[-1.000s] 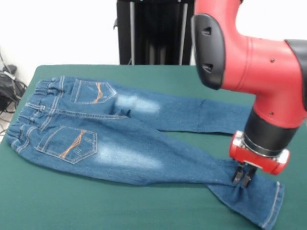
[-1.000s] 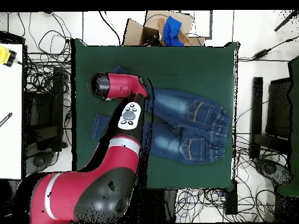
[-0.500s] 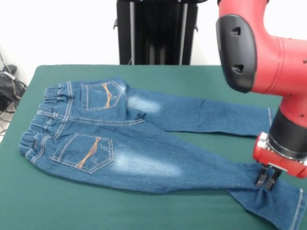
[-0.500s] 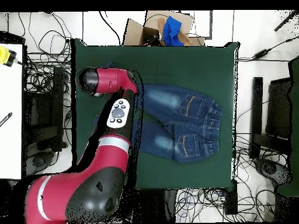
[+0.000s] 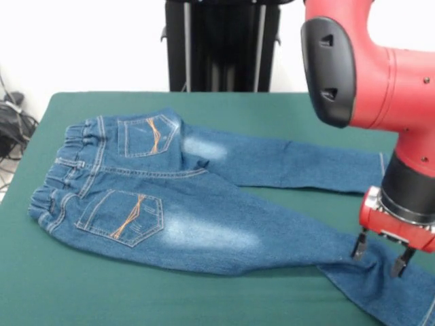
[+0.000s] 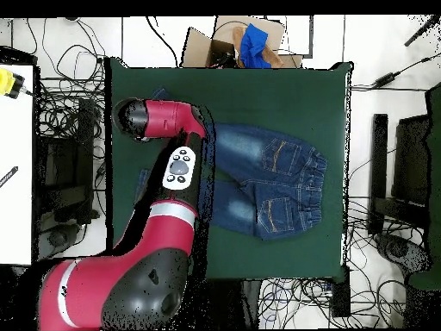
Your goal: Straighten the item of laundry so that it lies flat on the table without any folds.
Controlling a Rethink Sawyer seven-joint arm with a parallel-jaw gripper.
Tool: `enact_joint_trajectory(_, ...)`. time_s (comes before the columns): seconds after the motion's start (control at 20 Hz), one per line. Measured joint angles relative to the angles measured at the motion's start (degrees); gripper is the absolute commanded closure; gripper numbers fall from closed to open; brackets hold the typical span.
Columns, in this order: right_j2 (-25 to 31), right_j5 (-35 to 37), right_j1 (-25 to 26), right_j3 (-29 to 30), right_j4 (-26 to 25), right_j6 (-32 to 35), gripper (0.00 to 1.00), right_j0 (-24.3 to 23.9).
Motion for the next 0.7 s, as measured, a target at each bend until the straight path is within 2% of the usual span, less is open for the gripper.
enact_joint_trajectory(0.3,2.73,-2.5,-2.68,2.16,-0.02,0.0,0.0,-2.7)
enact_joint_trajectory(0.7,4.32,-2.97,-4.22,2.23,-0.15,0.0,0.0,-4.47)
